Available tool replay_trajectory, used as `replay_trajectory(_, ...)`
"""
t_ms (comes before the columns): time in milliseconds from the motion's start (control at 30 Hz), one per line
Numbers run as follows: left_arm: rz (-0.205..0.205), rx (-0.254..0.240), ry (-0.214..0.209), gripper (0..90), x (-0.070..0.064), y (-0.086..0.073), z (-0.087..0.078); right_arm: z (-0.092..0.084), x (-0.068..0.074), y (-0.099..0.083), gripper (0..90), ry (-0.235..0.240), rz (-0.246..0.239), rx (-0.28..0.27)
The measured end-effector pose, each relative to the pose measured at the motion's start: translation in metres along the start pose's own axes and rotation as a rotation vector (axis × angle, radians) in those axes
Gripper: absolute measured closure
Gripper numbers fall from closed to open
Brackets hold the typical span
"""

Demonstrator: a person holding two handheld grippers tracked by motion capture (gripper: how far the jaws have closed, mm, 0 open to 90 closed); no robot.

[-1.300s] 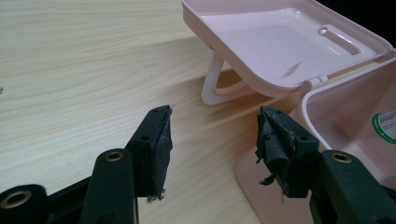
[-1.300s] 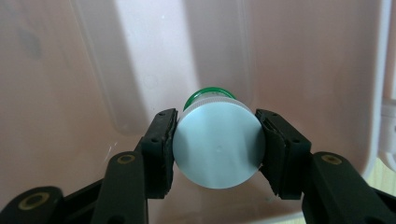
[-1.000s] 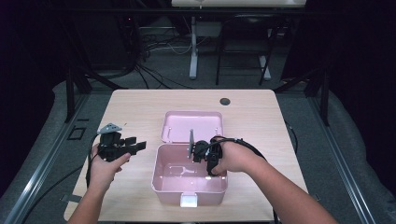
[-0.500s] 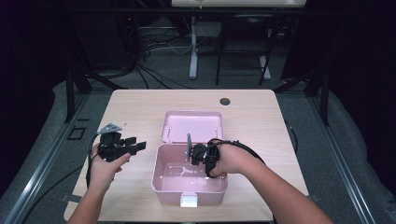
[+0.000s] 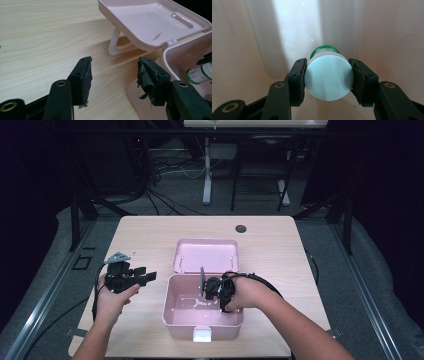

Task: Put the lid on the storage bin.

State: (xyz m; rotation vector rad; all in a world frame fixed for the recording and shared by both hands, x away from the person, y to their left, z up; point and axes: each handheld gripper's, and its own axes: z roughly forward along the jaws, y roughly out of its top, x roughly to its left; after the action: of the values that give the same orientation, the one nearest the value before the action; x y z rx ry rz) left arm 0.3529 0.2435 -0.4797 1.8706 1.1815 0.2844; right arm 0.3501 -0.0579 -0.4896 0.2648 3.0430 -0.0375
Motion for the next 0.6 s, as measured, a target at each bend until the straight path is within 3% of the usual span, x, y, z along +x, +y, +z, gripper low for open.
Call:
replay_trajectory(333,-0.002,-0.003,0.0,45.3,0.0004,-0.0001,-0.0002,0.0075,0.0034,0.0005,50.1,-0.022,-0.07,0.01)
replay_trajectory(600,0.0,-0.001,0.001,45.3,0.0001,0.0,0.0,0.0086,0.0036,0.0013,50.1,-0.02,-0.071,0.025)
